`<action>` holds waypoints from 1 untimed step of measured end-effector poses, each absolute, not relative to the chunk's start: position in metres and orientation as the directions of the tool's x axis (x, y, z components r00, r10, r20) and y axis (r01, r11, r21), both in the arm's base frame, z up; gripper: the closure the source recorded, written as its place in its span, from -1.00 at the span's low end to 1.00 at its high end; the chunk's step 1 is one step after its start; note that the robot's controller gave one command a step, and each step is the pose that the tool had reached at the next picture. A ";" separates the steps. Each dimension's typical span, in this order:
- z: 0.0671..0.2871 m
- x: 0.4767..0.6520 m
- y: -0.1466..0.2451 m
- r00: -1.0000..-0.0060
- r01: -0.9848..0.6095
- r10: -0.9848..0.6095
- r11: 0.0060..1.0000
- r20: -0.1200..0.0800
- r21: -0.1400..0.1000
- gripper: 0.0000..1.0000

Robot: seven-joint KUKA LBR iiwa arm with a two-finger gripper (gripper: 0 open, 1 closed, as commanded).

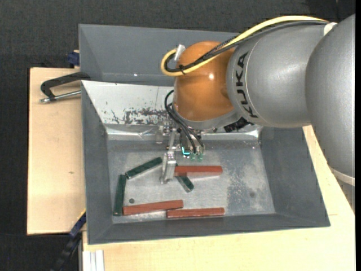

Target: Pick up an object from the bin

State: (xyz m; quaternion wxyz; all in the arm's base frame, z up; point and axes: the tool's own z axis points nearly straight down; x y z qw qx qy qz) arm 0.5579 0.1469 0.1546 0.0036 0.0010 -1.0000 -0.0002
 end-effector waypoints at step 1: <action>0.159 0.560 0.146 -1.000 0.000 0.000 1.000 -0.001 0.002 -1.00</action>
Offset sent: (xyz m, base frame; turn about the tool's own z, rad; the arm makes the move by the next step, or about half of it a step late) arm 0.0197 -0.0606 -0.0846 0.0200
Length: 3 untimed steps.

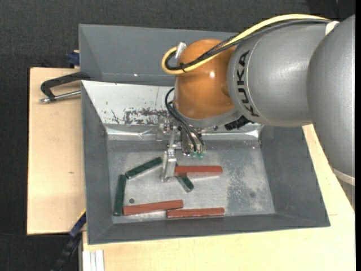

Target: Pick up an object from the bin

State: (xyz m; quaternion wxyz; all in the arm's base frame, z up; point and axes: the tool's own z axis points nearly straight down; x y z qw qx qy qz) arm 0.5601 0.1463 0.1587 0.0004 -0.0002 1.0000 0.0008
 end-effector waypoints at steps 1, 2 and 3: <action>0.094 0.576 0.102 -1.000 0.011 0.011 1.000 -0.006 0.003 -1.00; 0.063 0.576 0.088 -0.997 0.072 0.072 0.997 0.001 0.000 -1.00; 0.071 0.574 0.077 -0.982 0.190 0.190 0.982 -0.001 0.002 -1.00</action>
Offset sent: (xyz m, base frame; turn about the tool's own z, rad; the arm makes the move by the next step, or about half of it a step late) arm 0.0169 -0.0552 -0.0887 0.0845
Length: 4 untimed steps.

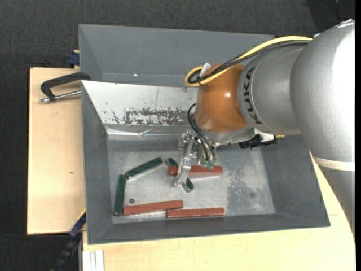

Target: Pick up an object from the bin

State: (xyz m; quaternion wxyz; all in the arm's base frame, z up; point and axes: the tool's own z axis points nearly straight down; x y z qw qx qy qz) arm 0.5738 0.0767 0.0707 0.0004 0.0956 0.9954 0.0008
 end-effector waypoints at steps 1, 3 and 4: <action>0.066 0.576 0.082 -0.994 0.110 0.110 0.994 -0.003 0.002 -1.00; 0.072 0.575 0.078 -0.982 0.189 0.189 0.982 -0.003 0.002 1.00; 0.075 0.573 0.078 -0.982 0.189 0.189 0.982 0.002 0.001 1.00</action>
Offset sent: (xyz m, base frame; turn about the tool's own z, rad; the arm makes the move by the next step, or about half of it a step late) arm 0.0000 0.0000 0.0000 0.0000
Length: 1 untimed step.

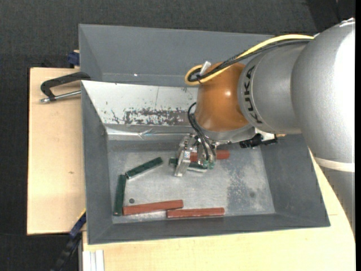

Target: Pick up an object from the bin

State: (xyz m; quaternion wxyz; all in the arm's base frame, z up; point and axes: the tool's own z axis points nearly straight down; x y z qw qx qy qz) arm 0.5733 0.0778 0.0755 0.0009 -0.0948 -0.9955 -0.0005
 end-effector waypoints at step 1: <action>0.094 0.572 0.078 -0.982 0.189 0.189 0.982 0.004 0.000 1.00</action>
Offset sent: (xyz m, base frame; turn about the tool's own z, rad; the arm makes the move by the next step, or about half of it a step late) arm 0.0000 0.0000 0.0802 0.0000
